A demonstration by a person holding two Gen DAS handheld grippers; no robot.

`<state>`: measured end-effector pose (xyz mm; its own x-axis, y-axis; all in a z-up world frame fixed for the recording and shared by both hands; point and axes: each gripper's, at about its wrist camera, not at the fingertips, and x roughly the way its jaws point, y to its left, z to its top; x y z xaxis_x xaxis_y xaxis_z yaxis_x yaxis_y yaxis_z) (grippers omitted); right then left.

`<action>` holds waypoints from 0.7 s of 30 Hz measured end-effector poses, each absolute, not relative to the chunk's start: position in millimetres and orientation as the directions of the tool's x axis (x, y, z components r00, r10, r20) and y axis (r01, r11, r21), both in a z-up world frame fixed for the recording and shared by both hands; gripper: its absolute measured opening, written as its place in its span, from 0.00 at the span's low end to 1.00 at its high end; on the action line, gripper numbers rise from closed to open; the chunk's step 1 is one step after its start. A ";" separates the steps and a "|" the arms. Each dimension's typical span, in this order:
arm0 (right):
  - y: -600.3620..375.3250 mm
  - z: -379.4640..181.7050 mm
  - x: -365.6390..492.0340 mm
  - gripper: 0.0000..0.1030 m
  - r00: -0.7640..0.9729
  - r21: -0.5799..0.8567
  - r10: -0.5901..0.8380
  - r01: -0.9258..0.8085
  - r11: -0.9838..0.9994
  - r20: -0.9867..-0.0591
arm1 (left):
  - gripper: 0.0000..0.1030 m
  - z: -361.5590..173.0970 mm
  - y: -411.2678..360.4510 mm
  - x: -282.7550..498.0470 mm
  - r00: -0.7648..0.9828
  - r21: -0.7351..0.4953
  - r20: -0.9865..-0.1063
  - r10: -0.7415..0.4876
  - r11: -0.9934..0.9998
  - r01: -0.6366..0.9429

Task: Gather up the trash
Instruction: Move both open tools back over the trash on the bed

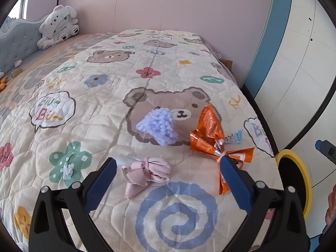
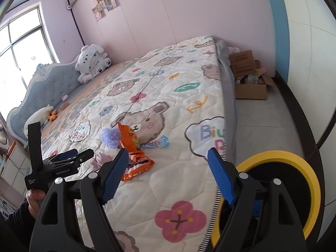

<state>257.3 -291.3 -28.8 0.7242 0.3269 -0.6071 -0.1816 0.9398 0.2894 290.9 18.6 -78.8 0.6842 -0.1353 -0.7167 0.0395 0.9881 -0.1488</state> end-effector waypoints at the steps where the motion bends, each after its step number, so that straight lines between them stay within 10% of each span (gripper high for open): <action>1: -286.3 -30.9 260.5 0.72 0.718 0.290 0.333 -0.189 0.938 -0.610 | 0.92 -80.9 22.4 292.4 0.682 -0.148 -0.719 -0.132 0.988 0.034; 21: -206.5 -92.1 322.3 0.72 0.597 0.256 0.390 -0.299 0.919 -0.701 | 0.92 -123.3 57.6 318.6 0.632 -0.163 -0.767 -0.108 0.986 -0.029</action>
<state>322.3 -206.5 -92.1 0.5971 0.3896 -0.7012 -0.2993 0.9192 0.2559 318.6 57.6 -123.3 0.6321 -0.1084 -0.7672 -0.0293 0.9861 -0.1635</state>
